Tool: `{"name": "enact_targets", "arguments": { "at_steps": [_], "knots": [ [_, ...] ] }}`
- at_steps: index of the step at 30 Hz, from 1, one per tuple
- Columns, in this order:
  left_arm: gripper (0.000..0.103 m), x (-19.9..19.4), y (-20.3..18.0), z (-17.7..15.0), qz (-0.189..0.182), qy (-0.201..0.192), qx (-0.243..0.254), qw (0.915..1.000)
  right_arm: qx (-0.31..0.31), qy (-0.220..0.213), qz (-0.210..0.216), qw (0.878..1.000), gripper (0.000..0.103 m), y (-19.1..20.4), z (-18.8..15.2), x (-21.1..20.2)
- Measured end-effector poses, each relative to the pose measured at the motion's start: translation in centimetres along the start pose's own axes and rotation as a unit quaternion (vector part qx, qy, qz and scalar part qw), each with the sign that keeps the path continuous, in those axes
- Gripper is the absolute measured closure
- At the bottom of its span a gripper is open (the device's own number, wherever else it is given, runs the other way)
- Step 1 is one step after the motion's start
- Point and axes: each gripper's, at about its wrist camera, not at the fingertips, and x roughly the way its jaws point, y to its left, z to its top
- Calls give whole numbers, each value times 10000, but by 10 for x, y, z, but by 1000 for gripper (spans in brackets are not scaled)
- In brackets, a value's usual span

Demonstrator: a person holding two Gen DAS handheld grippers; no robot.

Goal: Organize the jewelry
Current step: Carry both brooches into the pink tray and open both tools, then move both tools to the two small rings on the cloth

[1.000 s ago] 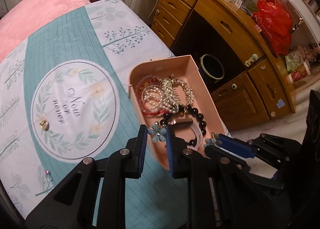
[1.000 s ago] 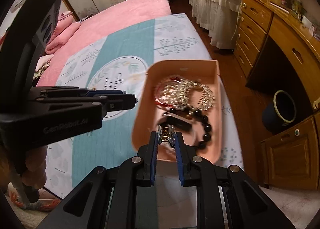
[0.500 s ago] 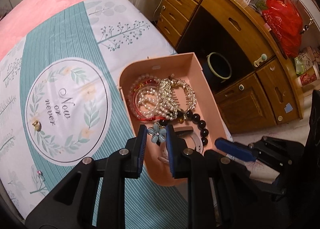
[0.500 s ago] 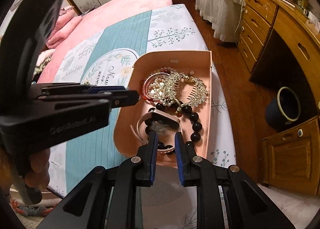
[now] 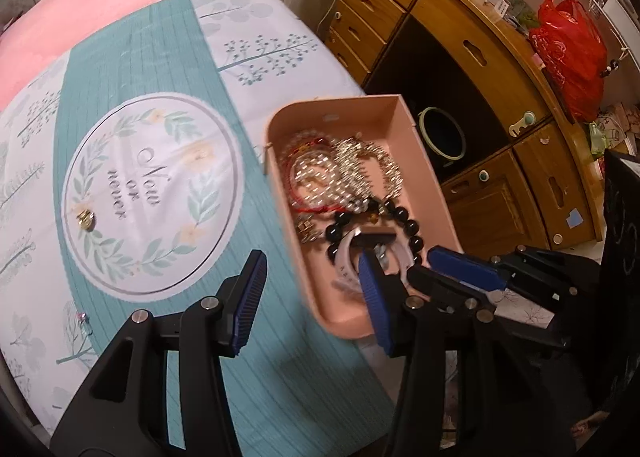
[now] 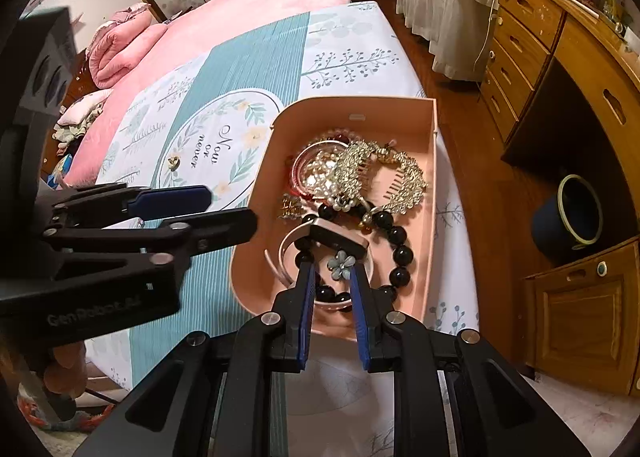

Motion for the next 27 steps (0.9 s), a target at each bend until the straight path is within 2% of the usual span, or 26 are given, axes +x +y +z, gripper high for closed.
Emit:
{"name": "enact_targets", "arguments": {
  "at_steps": [8, 18, 22, 27],
  "knots": [
    [58, -12, 35, -27, 287, 143, -114, 9994, -226, -76, -19, 9997, 85, 25, -4, -7],
    [58, -26, 105, -68, 689, 278, -621, 9953, -575, -101, 171, 9981, 85, 78, -5, -8],
    [58, -32, 136, -86, 820, 314, -905, 9920, -737, -57, 270, 9969, 77, 104, -7, -2],
    [58, -40, 175, -103, 916, 281, -1280, 9871, -876, 87, 377, 9954, 76, 134, -8, 14]
  ]
}}
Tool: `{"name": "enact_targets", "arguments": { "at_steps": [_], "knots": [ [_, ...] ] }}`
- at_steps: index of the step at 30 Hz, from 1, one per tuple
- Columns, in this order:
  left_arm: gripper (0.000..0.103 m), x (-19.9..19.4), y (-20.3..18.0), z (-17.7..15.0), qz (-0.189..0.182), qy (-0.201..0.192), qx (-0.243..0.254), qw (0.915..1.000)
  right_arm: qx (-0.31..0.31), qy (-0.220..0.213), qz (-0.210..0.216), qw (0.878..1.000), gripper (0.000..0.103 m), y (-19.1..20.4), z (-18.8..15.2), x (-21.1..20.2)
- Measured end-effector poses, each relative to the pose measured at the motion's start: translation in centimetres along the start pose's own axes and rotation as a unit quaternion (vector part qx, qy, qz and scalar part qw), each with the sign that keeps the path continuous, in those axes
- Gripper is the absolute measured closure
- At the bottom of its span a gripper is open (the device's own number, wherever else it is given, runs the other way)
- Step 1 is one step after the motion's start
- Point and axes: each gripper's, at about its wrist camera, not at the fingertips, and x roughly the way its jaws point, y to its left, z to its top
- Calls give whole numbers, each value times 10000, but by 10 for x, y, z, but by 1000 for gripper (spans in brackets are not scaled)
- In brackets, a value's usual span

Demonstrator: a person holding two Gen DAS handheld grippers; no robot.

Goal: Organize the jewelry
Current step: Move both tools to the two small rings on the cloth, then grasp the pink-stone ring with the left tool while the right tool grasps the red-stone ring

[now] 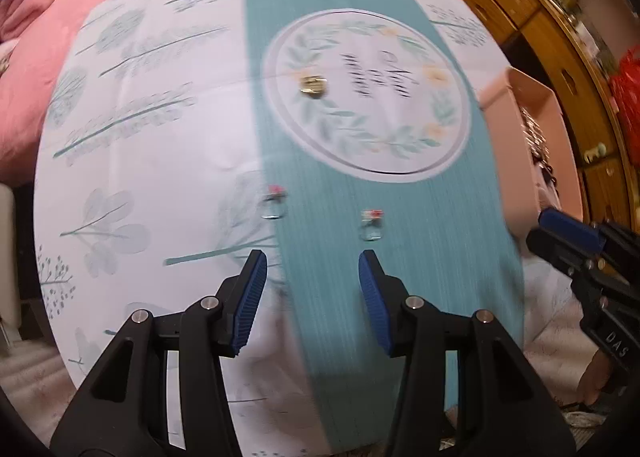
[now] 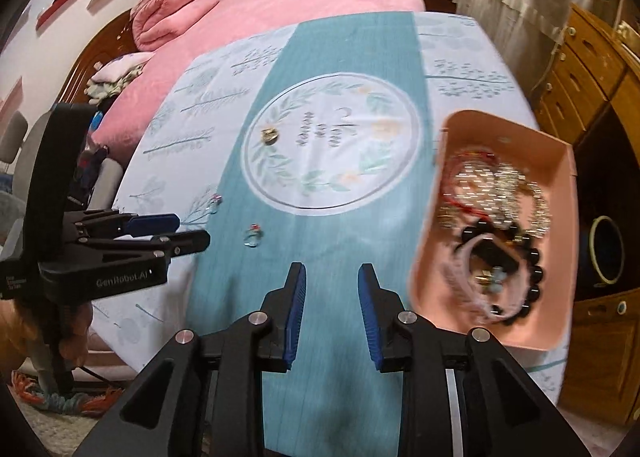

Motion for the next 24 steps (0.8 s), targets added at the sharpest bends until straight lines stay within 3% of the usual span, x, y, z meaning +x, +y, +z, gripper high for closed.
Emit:
{"name": "enact_targets", "arguments": {
  "at_steps": [9, 16, 24],
  "knots": [
    [58, 2, 46, -3, 30, -137, -109, 9998, -201, 204, 296, 9992, 76, 53, 10, 44],
    [58, 14, 50, 12, -221, -217, 14, 9995, 242, 254, 525, 9980, 76, 68, 20, 82],
    [58, 31, 45, 25, -436, -158, 284, 9985, 451, 135, 298, 9984, 76, 76, 24, 109]
  ]
}}
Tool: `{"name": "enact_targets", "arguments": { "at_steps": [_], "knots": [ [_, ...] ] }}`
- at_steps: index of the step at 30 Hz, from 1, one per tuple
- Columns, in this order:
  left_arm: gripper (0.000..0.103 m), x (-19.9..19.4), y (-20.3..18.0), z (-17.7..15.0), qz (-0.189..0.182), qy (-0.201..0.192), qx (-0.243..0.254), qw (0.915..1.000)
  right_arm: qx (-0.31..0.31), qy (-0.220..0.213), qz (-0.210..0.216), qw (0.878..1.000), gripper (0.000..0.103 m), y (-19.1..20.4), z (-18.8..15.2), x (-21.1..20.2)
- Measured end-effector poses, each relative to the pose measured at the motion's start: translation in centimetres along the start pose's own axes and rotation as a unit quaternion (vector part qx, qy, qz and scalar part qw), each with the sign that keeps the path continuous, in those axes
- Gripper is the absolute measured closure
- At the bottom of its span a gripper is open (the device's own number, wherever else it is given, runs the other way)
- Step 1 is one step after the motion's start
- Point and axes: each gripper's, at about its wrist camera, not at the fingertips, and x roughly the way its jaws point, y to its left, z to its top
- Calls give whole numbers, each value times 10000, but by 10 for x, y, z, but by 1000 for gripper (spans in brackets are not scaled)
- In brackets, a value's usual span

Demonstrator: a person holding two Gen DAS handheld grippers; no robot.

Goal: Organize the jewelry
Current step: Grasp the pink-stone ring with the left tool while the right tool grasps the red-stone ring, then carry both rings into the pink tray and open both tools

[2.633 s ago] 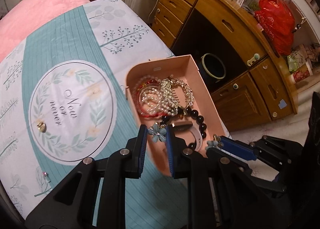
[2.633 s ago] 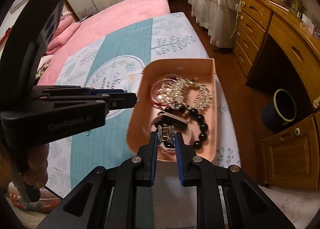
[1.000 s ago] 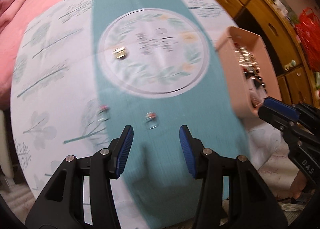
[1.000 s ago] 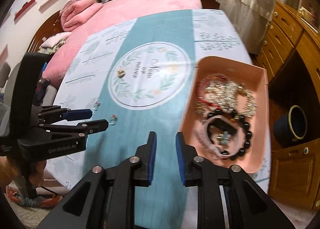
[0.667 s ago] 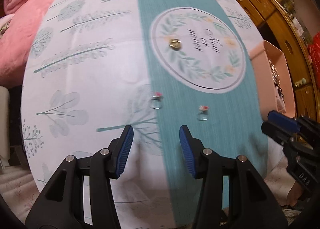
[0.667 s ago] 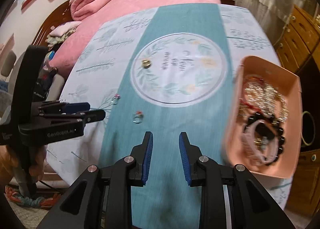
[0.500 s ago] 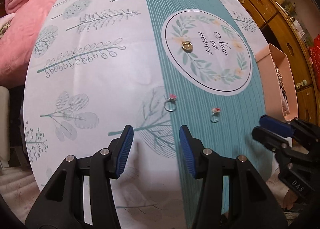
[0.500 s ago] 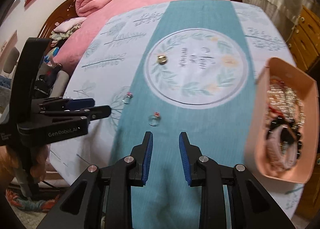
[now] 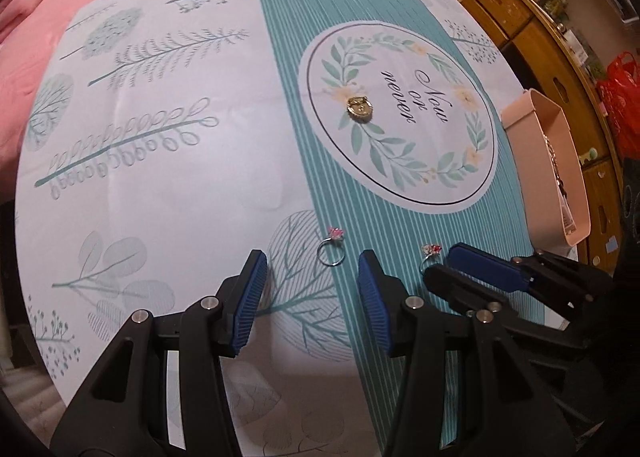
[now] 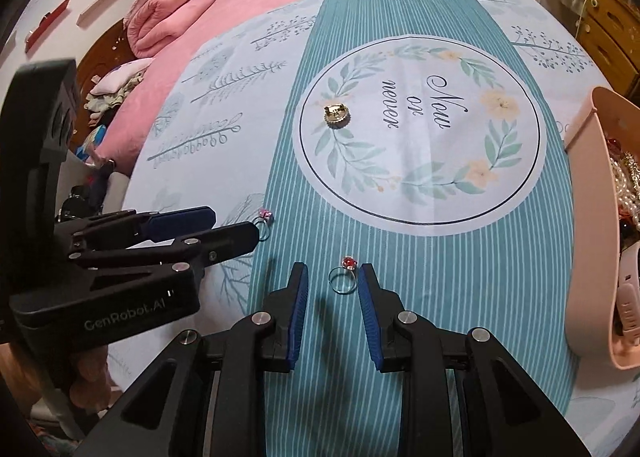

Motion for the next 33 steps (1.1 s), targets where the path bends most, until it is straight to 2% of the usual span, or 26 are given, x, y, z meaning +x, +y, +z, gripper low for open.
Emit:
{"name": "enact_targets", "arguments": {
  "at_steps": [4, 12, 14, 19, 27, 33],
  "knots": [
    [58, 3, -3, 3, -30, 0, 113, 9999, -67, -101, -161, 9998, 76, 5, -2, 5],
    [59, 8, -4, 8, -77, -4, 229, 9997, -244, -265, -471, 9982, 90, 13, -4, 12],
    [61, 8, -4, 8, -79, -12, 253, 9996, -279, -280, -489, 9980, 94, 14, -4, 13],
    [75, 12, -9, 9, -96, -1, 303, 9995, -205, -301, -418, 9985, 95, 9, -6, 9],
    [79, 20, -18, 14, -35, 35, 311, 9995, -35, -411, -386, 9984, 95, -5, -11, -7],
    [94, 23, -25, 17, 85, 66, 387, 9992, 97, -479, -363, 9981, 95, -19, -18, -20]
  ]
}}
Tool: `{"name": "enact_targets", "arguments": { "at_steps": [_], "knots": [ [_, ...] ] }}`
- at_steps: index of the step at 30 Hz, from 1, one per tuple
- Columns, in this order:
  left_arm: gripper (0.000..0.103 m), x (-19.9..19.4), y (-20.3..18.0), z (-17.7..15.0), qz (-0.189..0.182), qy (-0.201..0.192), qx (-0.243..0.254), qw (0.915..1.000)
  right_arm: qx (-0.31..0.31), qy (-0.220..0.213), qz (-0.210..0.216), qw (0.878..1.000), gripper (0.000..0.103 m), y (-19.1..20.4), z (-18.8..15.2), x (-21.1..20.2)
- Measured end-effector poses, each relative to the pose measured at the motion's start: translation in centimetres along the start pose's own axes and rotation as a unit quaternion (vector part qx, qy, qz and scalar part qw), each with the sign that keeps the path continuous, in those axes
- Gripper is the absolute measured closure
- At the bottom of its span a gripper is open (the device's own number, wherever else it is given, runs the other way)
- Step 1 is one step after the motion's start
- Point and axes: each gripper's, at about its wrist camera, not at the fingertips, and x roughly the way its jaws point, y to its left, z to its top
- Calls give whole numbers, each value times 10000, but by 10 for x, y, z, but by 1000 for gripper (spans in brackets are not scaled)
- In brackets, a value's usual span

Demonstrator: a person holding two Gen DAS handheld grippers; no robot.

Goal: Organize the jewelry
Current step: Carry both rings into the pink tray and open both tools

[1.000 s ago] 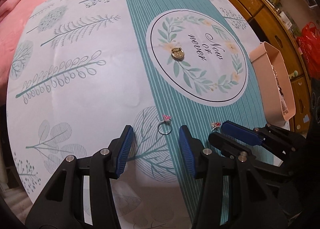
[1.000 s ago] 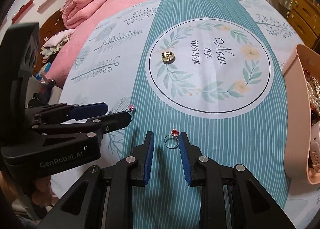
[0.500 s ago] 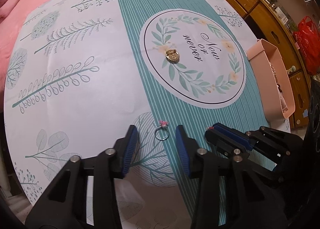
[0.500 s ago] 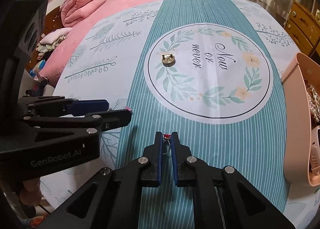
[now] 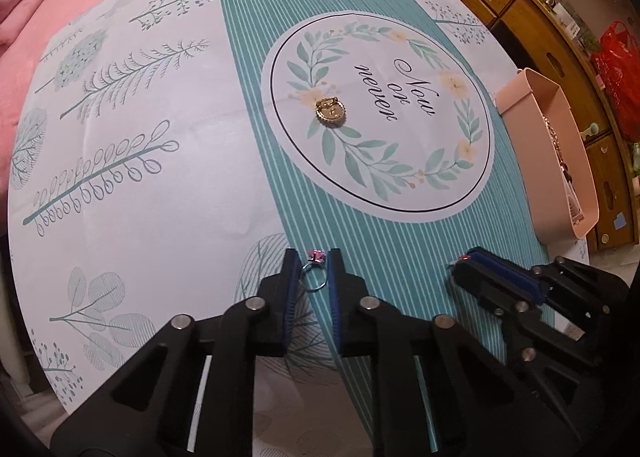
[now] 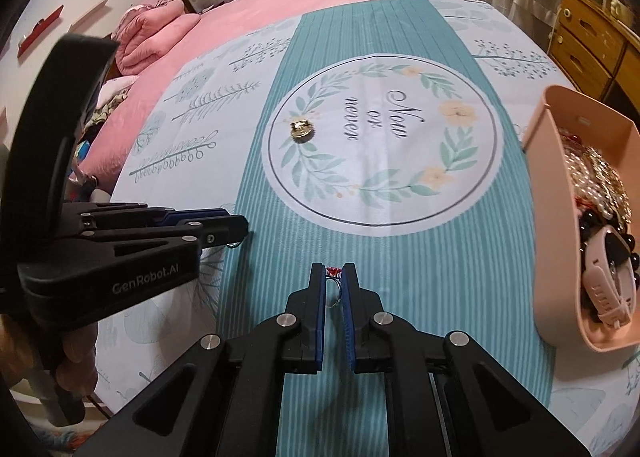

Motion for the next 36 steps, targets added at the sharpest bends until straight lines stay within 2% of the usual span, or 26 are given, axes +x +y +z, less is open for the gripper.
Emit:
{"name": "enact_targets", "arguments": {
  "at_steps": [11, 22, 30, 36],
  "knots": [
    [97, -7, -2, 3, 149, -41, -129, 9998, 208, -216, 181, 9994, 95, -31, -1, -36],
    [97, -61, -32, 9, 5, -501, -10, 9987, 310, -564, 321, 9974, 95, -71, 4, -96],
    [97, -90, -95, 29, -369, -818, 296, 9955, 521, -734, 125, 9959, 95, -118, 1, -127],
    [97, -88, -158, 44, -695, -891, 650, 9915, 755, -690, -43, 9947, 95, -162, -8, -137]
  ]
}}
